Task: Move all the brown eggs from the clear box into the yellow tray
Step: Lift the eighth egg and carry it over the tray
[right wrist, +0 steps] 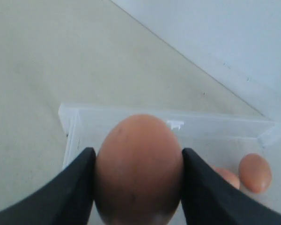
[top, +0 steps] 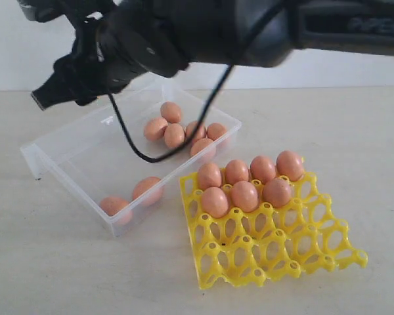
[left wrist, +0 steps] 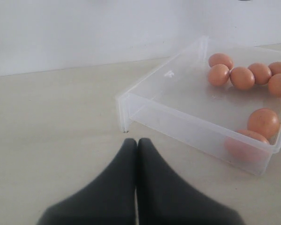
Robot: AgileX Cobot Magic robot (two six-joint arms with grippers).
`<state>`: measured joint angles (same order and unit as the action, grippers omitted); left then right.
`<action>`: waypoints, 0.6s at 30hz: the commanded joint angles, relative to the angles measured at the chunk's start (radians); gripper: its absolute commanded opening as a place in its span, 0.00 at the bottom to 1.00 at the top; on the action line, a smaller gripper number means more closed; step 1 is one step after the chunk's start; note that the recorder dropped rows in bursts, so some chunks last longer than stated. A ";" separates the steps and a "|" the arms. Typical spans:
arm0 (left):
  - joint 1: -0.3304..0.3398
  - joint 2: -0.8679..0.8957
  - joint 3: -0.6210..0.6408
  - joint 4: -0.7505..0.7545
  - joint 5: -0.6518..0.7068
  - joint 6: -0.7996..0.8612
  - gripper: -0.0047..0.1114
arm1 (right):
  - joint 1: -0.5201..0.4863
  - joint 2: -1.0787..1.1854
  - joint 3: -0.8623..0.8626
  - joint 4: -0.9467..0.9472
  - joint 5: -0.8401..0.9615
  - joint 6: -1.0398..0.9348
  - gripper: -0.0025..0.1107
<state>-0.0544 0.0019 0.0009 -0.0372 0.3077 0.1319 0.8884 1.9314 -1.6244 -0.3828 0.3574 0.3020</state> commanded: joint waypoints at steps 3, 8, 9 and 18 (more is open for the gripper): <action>0.003 -0.002 -0.001 0.002 -0.004 0.000 0.00 | -0.069 -0.342 0.475 -0.015 -0.275 0.089 0.02; 0.003 -0.002 -0.001 0.002 -0.004 0.000 0.00 | -0.232 -0.520 0.705 -0.015 -0.268 0.111 0.02; 0.003 -0.002 -0.001 0.002 -0.004 0.000 0.00 | -0.286 -0.545 0.731 -0.015 -0.261 0.111 0.02; 0.003 -0.002 -0.001 0.002 -0.004 0.000 0.00 | -0.865 -0.578 0.750 -0.015 -0.240 0.460 0.02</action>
<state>-0.0544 0.0019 0.0009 -0.0372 0.3077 0.1319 0.1661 1.3683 -0.8782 -0.3915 0.1490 0.5639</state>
